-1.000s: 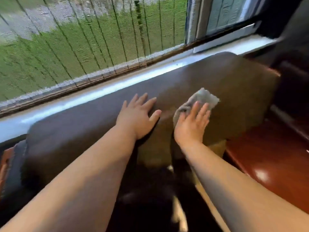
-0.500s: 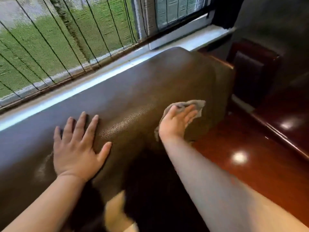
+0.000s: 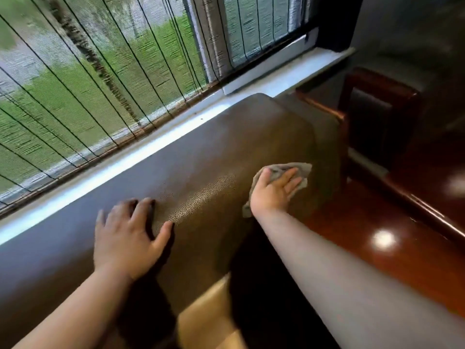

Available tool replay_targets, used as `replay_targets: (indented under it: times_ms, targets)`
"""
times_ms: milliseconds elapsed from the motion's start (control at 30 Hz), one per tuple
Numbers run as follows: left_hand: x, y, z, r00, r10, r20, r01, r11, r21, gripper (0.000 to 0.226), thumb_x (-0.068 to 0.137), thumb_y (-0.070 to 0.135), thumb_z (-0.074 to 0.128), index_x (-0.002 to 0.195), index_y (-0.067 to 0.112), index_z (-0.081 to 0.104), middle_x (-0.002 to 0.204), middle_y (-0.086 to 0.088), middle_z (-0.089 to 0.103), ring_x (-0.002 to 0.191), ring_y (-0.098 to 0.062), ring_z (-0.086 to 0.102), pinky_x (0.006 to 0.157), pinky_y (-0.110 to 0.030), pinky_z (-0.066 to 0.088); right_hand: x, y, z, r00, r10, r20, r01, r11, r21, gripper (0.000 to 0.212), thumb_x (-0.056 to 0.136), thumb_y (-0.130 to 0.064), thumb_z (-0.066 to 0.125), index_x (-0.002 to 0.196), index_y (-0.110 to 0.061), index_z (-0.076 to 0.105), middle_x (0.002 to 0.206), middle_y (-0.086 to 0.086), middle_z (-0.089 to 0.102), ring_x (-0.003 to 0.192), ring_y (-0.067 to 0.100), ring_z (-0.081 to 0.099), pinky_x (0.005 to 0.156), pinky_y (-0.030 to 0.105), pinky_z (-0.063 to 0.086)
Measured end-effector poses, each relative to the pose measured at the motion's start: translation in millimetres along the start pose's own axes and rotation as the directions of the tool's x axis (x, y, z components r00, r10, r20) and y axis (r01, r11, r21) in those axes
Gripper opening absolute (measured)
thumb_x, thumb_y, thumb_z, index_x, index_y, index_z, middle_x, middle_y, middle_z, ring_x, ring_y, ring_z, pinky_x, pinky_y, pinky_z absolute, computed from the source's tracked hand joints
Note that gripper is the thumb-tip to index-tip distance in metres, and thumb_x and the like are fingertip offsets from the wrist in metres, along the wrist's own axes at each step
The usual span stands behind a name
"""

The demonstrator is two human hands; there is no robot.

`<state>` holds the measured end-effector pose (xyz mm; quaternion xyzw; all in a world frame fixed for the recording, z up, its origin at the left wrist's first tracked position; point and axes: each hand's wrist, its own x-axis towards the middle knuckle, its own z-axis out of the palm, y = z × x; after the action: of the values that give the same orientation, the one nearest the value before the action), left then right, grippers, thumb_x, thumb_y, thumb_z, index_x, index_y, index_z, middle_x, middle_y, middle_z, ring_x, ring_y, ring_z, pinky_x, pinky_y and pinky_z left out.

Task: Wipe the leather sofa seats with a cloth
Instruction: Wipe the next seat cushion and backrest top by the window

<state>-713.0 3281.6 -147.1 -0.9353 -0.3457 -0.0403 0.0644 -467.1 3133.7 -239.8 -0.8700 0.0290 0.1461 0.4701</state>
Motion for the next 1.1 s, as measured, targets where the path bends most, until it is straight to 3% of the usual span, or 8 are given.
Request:
replay_targets:
  times_ms: [133, 233, 333, 467, 600, 767, 933, 1100]
  targets:
    - [80.8, 109.2, -2.4, 0.981, 0.192, -0.04, -0.196, 0.967, -0.165, 0.075, 0.093, 0.071, 0.032, 0.162, 0.041, 0.032, 0.169, -0.009, 0.029, 0.154, -0.032, 0.029, 0.127, -0.058, 0.019, 38.1, -4.8, -14.7, 0.997, -0.003, -0.071, 0.01, 0.994, 0.107, 0.081, 0.107, -0.055, 0.026, 0.164, -0.009, -0.008, 0.171, 0.02, -0.012, 0.16, 0.033, -0.009, 0.129, 0.05, 0.003]
    - [110.5, 183.9, 23.5, 0.969, 0.241, -0.059, -0.246, 0.964, -0.098, 0.072, 0.098, 0.07, 0.015, 0.165, 0.045, 0.011, 0.176, 0.005, 0.01, 0.163, -0.024, 0.008, 0.129, -0.058, 0.008, -17.6, 29.3, 25.3, 0.938, -0.279, -0.208, 0.302, 0.949, 0.087, 0.08, 0.107, -0.051, 0.021, 0.162, 0.0, -0.005, 0.166, 0.036, 0.001, 0.155, 0.052, 0.006, 0.124, 0.064, 0.018]
    - [112.1, 190.7, 39.5, 0.975, 0.186, -0.121, -0.191, 0.981, -0.028, 0.069, 0.1, 0.066, 0.018, 0.165, 0.042, 0.018, 0.174, 0.005, 0.02, 0.161, -0.026, 0.017, 0.128, -0.058, 0.014, -8.5, 63.1, 30.4, 0.803, -0.575, -0.156, 0.563, 0.818, -0.117, 0.076, 0.108, -0.049, 0.01, 0.157, 0.0, -0.022, 0.159, 0.043, 0.002, 0.147, 0.06, 0.004, 0.122, 0.069, 0.015]
    - [109.3, 188.6, 42.5, 0.969, 0.19, -0.158, -0.194, 0.981, -0.009, 0.07, 0.099, 0.065, 0.028, 0.164, 0.039, 0.028, 0.171, 0.0, 0.032, 0.157, -0.031, 0.028, 0.127, -0.059, 0.019, 90.0, 53.8, -6.6, 0.944, -0.249, -0.215, 0.25, 0.968, -0.022, 0.094, 0.094, -0.066, 0.0, 0.163, -0.004, 0.013, 0.169, 0.029, 0.002, 0.159, 0.04, -0.003, 0.129, 0.049, -0.005]
    - [108.0, 189.3, 46.5, 0.957, 0.204, -0.207, -0.207, 0.978, 0.007, 0.072, 0.097, 0.064, 0.037, 0.163, 0.035, 0.034, 0.168, -0.004, 0.037, 0.154, -0.036, 0.033, 0.125, -0.06, 0.021, 106.3, 69.8, -14.7, 0.927, -0.258, -0.272, 0.311, 0.935, 0.172, 0.086, 0.101, -0.062, 0.02, 0.162, -0.001, 0.019, 0.172, 0.02, 0.003, 0.161, 0.029, -0.001, 0.13, 0.044, 0.002]
    - [108.4, 190.2, 48.9, 0.956, 0.197, -0.217, -0.197, 0.98, 0.02, 0.074, 0.096, 0.063, 0.04, 0.163, 0.033, 0.034, 0.168, -0.005, 0.037, 0.154, -0.036, 0.034, 0.126, -0.06, 0.021, 27.7, 160.7, 43.4, 0.953, -0.282, 0.113, 0.282, 0.959, 0.011, 0.082, 0.107, -0.06, 0.012, 0.164, -0.001, 0.009, 0.17, 0.028, -0.007, 0.16, 0.038, -0.005, 0.129, 0.047, 0.002]
    - [108.5, 189.5, 52.4, 0.943, 0.205, -0.263, -0.204, 0.978, 0.03, 0.074, 0.096, 0.063, 0.039, 0.163, 0.03, 0.036, 0.167, -0.006, 0.039, 0.152, -0.038, 0.037, 0.124, -0.059, 0.023, 125.6, 114.9, 13.3, 0.977, 0.102, -0.188, -0.03, 0.935, 0.353, 0.077, 0.1, -0.049, 0.031, 0.148, 0.011, 0.036, 0.151, 0.034, 0.039, 0.141, 0.045, 0.04, 0.124, 0.052, 0.026]
    - [107.7, 190.1, 53.1, 0.947, 0.188, -0.262, -0.188, 0.982, 0.026, 0.073, 0.097, 0.064, 0.036, 0.163, 0.032, 0.035, 0.168, -0.005, 0.037, 0.153, -0.037, 0.035, 0.125, -0.057, 0.021, 93.2, 131.3, 37.7, 0.973, 0.08, -0.215, 0.002, 0.934, 0.357, 0.074, 0.098, -0.044, 0.026, 0.155, 0.003, 0.032, 0.162, 0.031, 0.025, 0.15, 0.041, 0.025, 0.126, 0.059, 0.016]
